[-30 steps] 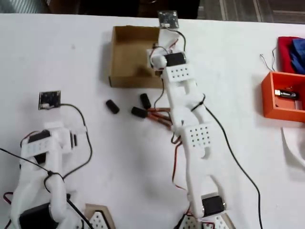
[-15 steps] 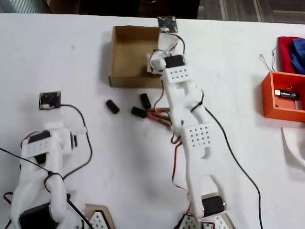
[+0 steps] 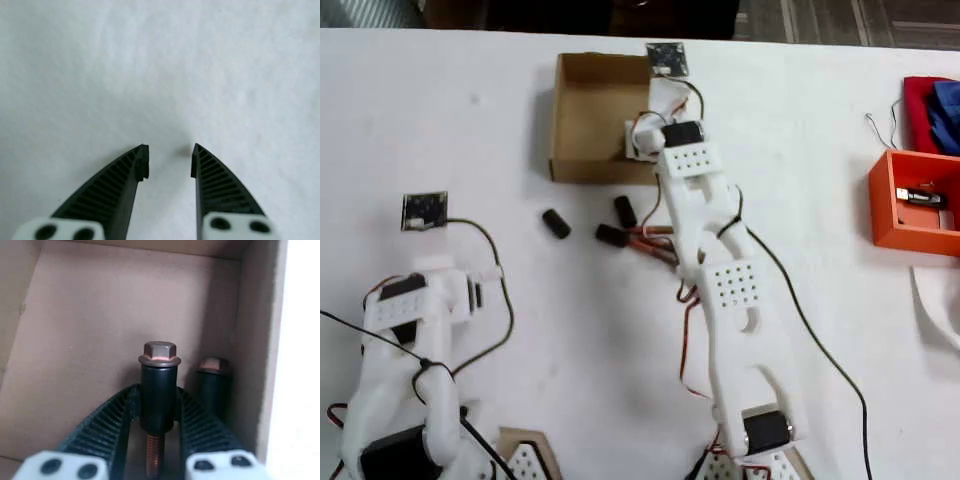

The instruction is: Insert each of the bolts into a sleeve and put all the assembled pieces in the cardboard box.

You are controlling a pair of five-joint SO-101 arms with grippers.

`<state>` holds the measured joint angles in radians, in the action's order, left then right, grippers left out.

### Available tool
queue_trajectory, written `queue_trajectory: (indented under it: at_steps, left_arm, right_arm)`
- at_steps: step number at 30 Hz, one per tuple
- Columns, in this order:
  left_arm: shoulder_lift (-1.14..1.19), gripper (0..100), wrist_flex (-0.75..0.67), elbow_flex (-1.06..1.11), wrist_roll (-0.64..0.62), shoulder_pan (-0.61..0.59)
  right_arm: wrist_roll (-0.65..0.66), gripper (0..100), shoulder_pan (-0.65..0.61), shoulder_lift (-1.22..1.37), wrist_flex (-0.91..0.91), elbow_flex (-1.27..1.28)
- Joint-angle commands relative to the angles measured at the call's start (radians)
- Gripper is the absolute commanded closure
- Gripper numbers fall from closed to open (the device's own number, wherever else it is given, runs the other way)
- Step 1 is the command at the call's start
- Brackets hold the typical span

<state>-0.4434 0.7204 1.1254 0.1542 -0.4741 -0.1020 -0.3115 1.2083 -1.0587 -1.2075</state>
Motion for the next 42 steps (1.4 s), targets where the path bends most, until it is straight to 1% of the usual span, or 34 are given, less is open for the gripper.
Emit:
queue_trajectory:
  at_steps: [1,4,9,15,25,29,35,38,42]
  left_arm:
    - [-0.011,84,-0.015,-0.002,0.005,-0.011]
    - [-0.011,84,-0.015,-0.002,0.005,-0.011]
    - [-0.011,84,-0.015,-0.002,0.005,-0.011]
    - [-0.011,84,-0.015,-0.002,0.005,-0.011]
    - [-0.011,84,-0.015,-0.002,0.005,-0.009]
    - [-0.011,84,-0.015,-0.002,0.005,-0.009]
    - [-0.011,84,-0.015,-0.002,0.005,-0.009]
    - [-0.011,84,-0.015,-0.002,0.005,-0.009]
    - [-0.011,84,-0.015,-0.002,0.005,-0.009]
  right_arm:
    - [-0.012,97.4,0.001,-0.004,0.022,-0.017]
    - [-0.012,96.7,0.001,-0.005,0.022,-0.017]
    - [-0.012,90.9,0.001,-0.012,0.022,-0.018]
    - [-0.012,91.4,0.005,-0.039,0.013,-0.068]
    - [-0.008,91.4,0.045,-0.168,-0.107,-0.219]
    - [-0.008,91.4,0.061,-0.213,-0.199,-0.252]
    - [-0.014,91.4,0.051,-0.255,-0.387,-0.327]
    - [-0.014,91.4,0.019,-0.255,-0.512,-0.381]
    - [-0.008,91.4,-0.058,-0.262,-0.713,-0.466]
